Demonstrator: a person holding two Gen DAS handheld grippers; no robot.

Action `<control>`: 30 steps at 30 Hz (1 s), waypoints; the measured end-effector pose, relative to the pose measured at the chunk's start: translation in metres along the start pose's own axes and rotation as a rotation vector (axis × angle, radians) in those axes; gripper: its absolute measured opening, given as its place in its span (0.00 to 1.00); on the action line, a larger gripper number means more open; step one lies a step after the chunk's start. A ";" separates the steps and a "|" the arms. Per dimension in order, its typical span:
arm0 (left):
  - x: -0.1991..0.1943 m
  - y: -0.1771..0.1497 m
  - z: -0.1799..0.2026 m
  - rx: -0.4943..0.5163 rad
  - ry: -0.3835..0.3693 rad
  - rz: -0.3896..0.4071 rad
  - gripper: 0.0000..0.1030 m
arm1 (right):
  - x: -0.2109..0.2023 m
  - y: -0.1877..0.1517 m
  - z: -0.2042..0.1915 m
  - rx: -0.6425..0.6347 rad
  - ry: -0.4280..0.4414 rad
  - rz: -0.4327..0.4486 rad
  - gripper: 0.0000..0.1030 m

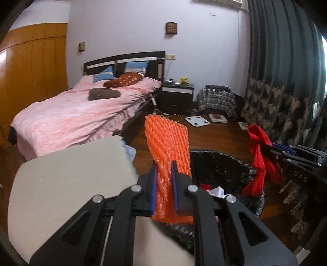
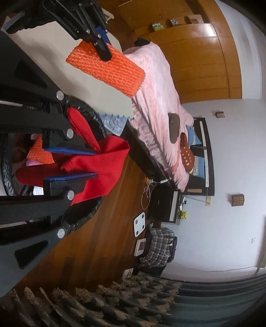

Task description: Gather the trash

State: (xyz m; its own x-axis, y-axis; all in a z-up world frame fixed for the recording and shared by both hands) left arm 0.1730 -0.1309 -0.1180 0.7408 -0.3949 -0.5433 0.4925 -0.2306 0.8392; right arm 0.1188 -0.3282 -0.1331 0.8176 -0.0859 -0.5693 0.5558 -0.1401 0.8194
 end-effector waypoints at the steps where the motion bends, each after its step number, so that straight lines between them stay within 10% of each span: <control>1: 0.006 -0.001 0.004 0.004 -0.010 -0.006 0.12 | 0.003 -0.001 0.004 0.002 -0.004 -0.004 0.16; 15: 0.075 -0.004 0.045 0.033 -0.119 -0.075 0.15 | 0.053 -0.015 0.036 0.029 -0.022 -0.067 0.22; 19: 0.090 -0.006 0.049 0.027 -0.196 -0.111 0.52 | 0.067 -0.022 0.041 0.023 -0.049 -0.099 0.51; 27: 0.080 -0.003 0.019 -0.022 -0.135 -0.100 0.71 | 0.057 -0.022 0.053 0.038 -0.096 -0.083 0.94; 30: 0.064 0.001 0.005 -0.024 -0.083 -0.083 0.84 | 0.047 -0.019 0.047 0.053 -0.072 -0.087 0.94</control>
State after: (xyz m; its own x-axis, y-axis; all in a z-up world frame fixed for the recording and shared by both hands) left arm 0.2186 -0.1614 -0.1517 0.6569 -0.4479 -0.6065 0.5626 -0.2444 0.7898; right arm 0.1400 -0.3755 -0.1785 0.7525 -0.1409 -0.6433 0.6142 -0.2022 0.7628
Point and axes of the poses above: each gripper's, at about its wrist camera, not at the fingertips, and x roughly the way its jaws point, z to its right, y to its top, the point moved 9 cm from there along x, roughly the way its jaws point, and after that the axes turned 1 degree about -z, right-handed, at the moved point
